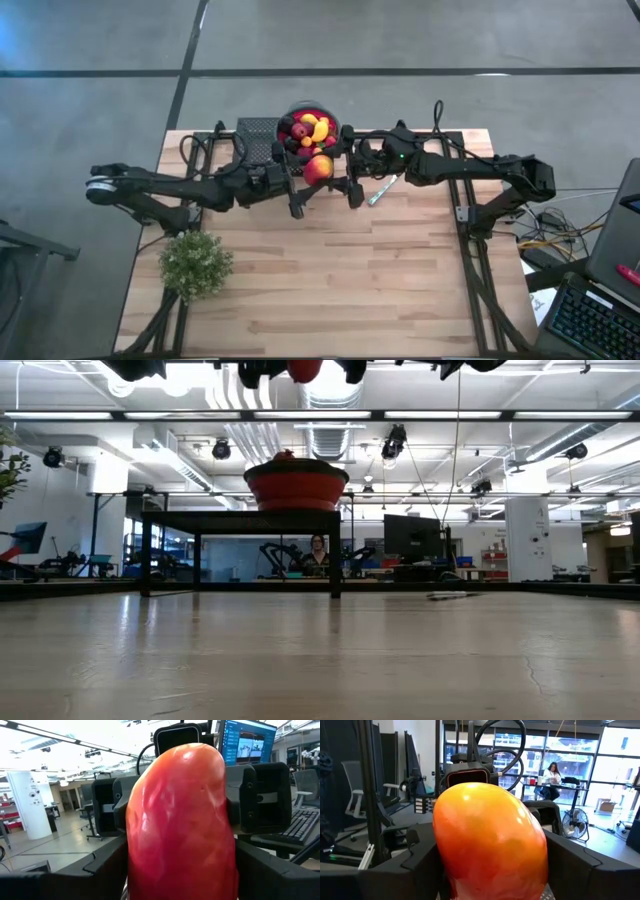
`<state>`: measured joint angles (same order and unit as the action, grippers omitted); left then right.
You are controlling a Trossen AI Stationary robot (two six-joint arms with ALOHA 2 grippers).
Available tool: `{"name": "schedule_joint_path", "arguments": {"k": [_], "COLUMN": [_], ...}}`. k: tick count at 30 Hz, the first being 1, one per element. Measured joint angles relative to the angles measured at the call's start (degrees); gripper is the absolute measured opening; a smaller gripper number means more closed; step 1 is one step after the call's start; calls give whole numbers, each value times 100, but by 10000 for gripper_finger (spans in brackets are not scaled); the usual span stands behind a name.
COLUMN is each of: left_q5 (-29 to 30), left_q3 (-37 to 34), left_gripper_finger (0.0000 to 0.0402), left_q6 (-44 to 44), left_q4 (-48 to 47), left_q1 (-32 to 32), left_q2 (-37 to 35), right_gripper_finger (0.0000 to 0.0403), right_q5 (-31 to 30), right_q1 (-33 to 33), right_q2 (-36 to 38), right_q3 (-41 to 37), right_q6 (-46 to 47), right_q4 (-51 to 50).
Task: Pick & Place Fruit
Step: Put the orange mango into the red gray strainer bowl on the shelf
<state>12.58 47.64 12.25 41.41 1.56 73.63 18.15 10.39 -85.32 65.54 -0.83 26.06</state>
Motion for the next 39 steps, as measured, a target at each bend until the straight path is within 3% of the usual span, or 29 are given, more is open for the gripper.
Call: {"name": "schedule_joint_path", "arguments": {"k": [8,19,24,29,39], "left_q5": [104,270,908,1652,1746], "left_q3": [154,1302,1552,1445,1394], "left_gripper_finger": [299,367,371,371,371], "left_q6": [-31,-9,-62,-311,-717], "left_q4": [-501,-3616,-4736,-5027,-5134], "left_q1": [0,4,0,5,0], "left_q2": [-8,-17,-164,-467,-837], "right_gripper_finger": [278,280,277,270,279], "right_q5": [-11,-7,-7,-7,-14], "right_q1": [17,107,317,642,1561], "right_q2": [7,69,205,310,48], "right_q3": [-9,-9,-9,-7,-7], "right_q6": [14,42,84,-1,-46], "right_q4": [-78,-91,-247,-312,-254]}}
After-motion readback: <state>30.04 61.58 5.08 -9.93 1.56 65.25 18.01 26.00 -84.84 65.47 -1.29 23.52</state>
